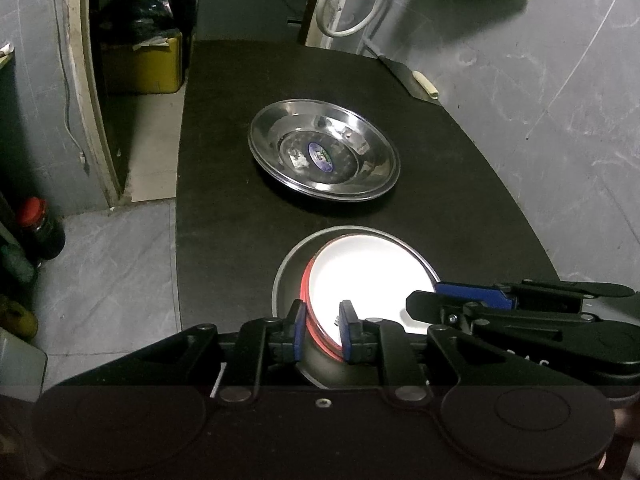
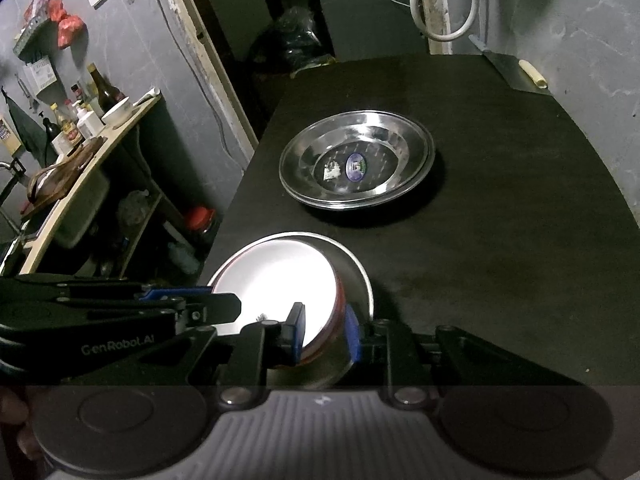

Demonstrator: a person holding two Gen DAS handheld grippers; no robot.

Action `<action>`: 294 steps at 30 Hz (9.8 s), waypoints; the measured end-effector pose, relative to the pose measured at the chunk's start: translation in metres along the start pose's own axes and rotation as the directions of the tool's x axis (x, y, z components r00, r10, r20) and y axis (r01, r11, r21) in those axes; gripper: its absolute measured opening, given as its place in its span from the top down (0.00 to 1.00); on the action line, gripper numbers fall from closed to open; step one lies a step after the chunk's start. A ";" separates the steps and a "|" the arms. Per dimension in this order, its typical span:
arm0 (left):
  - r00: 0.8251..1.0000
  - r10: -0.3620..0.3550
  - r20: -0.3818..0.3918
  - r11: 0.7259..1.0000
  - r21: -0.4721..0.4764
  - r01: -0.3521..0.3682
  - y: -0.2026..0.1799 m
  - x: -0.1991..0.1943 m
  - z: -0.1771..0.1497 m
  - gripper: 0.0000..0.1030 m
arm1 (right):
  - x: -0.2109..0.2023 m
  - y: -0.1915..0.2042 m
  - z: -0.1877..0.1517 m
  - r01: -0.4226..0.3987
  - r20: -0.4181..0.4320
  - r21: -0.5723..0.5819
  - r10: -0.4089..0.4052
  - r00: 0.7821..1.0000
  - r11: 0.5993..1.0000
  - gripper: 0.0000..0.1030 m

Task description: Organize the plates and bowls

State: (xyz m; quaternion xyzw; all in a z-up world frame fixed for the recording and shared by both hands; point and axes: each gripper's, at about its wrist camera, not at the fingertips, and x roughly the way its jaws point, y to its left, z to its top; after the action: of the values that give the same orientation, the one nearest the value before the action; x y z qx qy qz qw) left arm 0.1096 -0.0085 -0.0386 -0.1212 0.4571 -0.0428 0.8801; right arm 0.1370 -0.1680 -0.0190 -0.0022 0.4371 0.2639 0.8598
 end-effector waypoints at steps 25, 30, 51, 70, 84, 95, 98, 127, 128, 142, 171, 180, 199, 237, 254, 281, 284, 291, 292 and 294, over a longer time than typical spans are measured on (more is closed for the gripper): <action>0.982 0.087 0.166 0.995 -0.064 -0.077 0.019 -0.049 -0.009 0.06 | -0.039 0.005 -0.003 0.049 0.096 0.015 -0.050 0.994 0.999 0.53; 0.978 0.112 0.178 0.992 -0.082 -0.098 0.023 -0.056 -0.015 0.01 | -0.046 0.001 -0.009 0.064 0.112 0.042 -0.068 0.991 0.997 0.32; 0.975 0.183 0.130 0.982 -0.064 -0.176 0.023 -0.056 -0.039 0.01 | -0.049 -0.013 -0.033 0.114 0.099 0.124 -0.127 0.987 0.986 0.00; 0.972 0.216 0.091 0.976 -0.051 -0.212 0.016 -0.043 -0.045 0.01 | -0.043 -0.029 -0.046 0.170 0.039 0.168 -0.179 0.983 0.971 0.00; 0.965 0.252 0.066 0.967 -0.066 -0.248 0.018 -0.033 -0.041 0.01 | -0.032 -0.034 -0.040 0.178 0.002 0.161 -0.180 0.984 0.971 0.00; 0.966 0.253 0.054 0.966 -0.069 -0.249 0.020 -0.023 -0.033 0.01 | -0.022 -0.039 -0.030 0.183 -0.016 0.151 -0.183 0.983 0.971 0.00; 0.966 0.253 0.051 0.966 -0.071 -0.249 0.021 -0.021 -0.032 0.01 | -0.019 -0.040 -0.026 0.184 -0.023 0.147 -0.183 0.983 0.972 0.00; 0.969 0.247 0.006 0.969 -0.037 -0.246 0.027 -0.001 -0.021 0.01 | 0.007 -0.040 -0.013 0.197 -0.084 0.095 -0.189 0.978 0.976 0.00; 0.969 0.246 0.004 0.969 -0.035 -0.246 0.027 0.000 -0.021 0.01 | 0.008 -0.040 -0.013 0.197 -0.086 0.093 -0.189 0.978 0.976 0.00; 0.958 0.286 -0.019 0.958 0.022 -0.286 0.022 0.009 -0.017 0.01 | 0.015 -0.037 -0.012 0.202 -0.096 0.055 -0.196 0.976 0.978 0.00; 0.954 0.296 -0.049 0.951 0.106 -0.289 0.021 0.012 -0.012 0.01 | 0.030 -0.028 -0.013 0.273 -0.100 0.038 -0.268 0.958 0.961 0.00; 0.953 0.301 -0.045 0.950 0.101 -0.295 0.022 0.013 -0.012 0.01 | 0.030 -0.026 -0.013 0.275 -0.096 0.030 -0.271 0.958 0.961 0.00; 0.949 0.313 -0.044 0.946 0.104 -0.307 0.021 0.012 -0.010 0.01 | 0.028 -0.022 -0.014 0.281 -0.073 -0.023 -0.282 0.957 0.959 0.00; 0.992 0.117 -0.045 0.979 0.171 -0.107 0.003 0.004 -0.013 0.84 | 0.021 0.000 -0.014 0.103 -0.044 -0.076 -0.106 0.993 0.992 0.82; 0.998 0.061 -0.022 0.994 0.091 -0.058 -0.002 0.004 0.012 0.88 | 0.006 -0.020 0.003 0.097 -0.023 0.004 -0.097 0.995 0.995 0.82; 0.991 0.109 0.078 0.994 0.006 -0.110 -0.007 0.062 0.120 0.91 | 0.059 -0.068 0.118 0.056 0.023 -0.050 -0.055 0.998 0.997 0.82; 0.990 0.122 0.067 0.992 -0.005 -0.122 -0.003 0.071 0.125 0.91 | 0.068 -0.069 0.121 0.045 0.010 -0.055 -0.044 0.999 0.997 0.82; 0.989 0.141 0.045 0.990 -0.021 -0.140 0.004 0.084 0.129 0.91 | 0.087 -0.073 0.128 0.031 -0.018 -0.061 -0.032 0.999 0.998 0.82; 0.989 0.142 0.043 0.990 -0.022 -0.141 0.005 0.084 0.129 0.91 | 0.088 -0.073 0.128 0.029 -0.021 -0.061 -0.031 0.999 0.998 0.82; 0.989 0.143 0.037 0.990 -0.023 -0.142 0.007 0.086 0.129 0.91 | 0.091 -0.074 0.128 0.028 -0.026 -0.059 -0.029 0.999 0.998 0.82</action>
State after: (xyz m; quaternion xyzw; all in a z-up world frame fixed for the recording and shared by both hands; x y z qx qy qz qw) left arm 0.2642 0.0044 -0.0371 -0.0980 0.4478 0.0270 0.8884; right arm 0.3104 -0.1610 -0.0253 -0.0371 0.4406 0.2642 0.8571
